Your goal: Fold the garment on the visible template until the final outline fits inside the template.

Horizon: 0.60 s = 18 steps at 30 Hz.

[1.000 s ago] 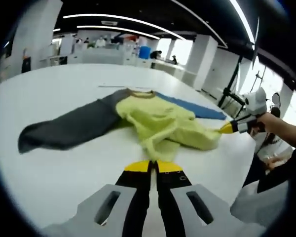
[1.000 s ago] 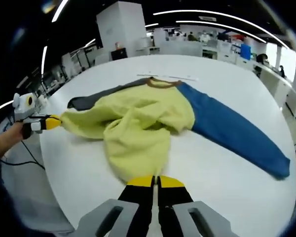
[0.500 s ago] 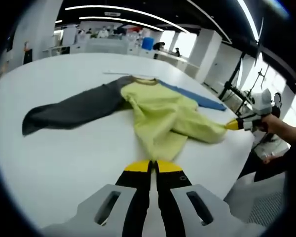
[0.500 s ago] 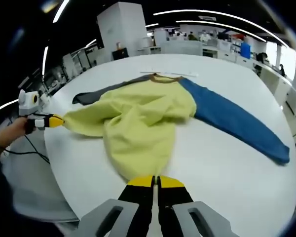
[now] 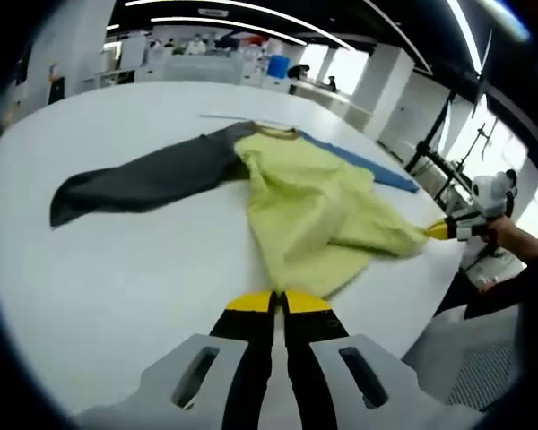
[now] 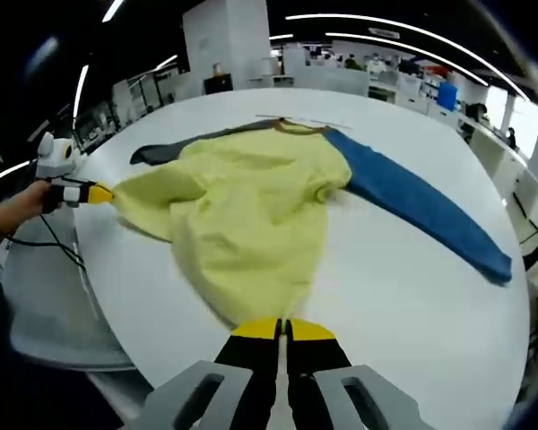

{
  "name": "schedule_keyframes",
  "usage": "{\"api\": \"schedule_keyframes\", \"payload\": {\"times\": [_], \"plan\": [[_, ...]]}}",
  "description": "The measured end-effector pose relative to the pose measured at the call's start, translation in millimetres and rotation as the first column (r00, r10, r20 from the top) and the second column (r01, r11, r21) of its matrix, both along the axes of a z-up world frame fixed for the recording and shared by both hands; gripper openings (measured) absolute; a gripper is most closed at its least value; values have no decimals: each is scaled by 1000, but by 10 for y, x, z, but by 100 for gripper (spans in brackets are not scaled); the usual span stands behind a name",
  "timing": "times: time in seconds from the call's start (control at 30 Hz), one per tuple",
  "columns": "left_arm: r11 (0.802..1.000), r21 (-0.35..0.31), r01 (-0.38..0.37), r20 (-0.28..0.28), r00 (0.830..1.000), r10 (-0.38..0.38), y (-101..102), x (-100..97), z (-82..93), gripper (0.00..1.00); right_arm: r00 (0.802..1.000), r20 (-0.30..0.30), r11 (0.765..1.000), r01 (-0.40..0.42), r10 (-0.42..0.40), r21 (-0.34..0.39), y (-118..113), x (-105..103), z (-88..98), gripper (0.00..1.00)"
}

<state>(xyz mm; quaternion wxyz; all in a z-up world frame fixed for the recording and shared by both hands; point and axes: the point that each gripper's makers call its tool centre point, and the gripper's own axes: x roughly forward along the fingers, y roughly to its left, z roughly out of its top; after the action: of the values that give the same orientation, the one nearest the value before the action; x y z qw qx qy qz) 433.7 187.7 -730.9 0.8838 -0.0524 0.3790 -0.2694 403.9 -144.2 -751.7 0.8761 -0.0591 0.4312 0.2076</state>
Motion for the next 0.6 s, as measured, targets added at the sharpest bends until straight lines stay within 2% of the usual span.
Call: {"api": "schedule_keyframes", "payload": {"times": [0.17, 0.43, 0.6], "plan": [[1000, 9, 9, -20, 1000, -9, 35, -63, -29, 1, 999, -15, 998, -45, 44, -53, -23, -146, -34, 0], [999, 31, 33, -64, 997, -31, 83, -218, -126, 1, 997, -40, 996, -64, 61, -62, -20, -286, -87, 0], [998, 50, 40, -110, 993, -34, 120, -332, -210, 0, 998, -61, 998, -35, 32, -58, -77, -323, -131, 0]]}}
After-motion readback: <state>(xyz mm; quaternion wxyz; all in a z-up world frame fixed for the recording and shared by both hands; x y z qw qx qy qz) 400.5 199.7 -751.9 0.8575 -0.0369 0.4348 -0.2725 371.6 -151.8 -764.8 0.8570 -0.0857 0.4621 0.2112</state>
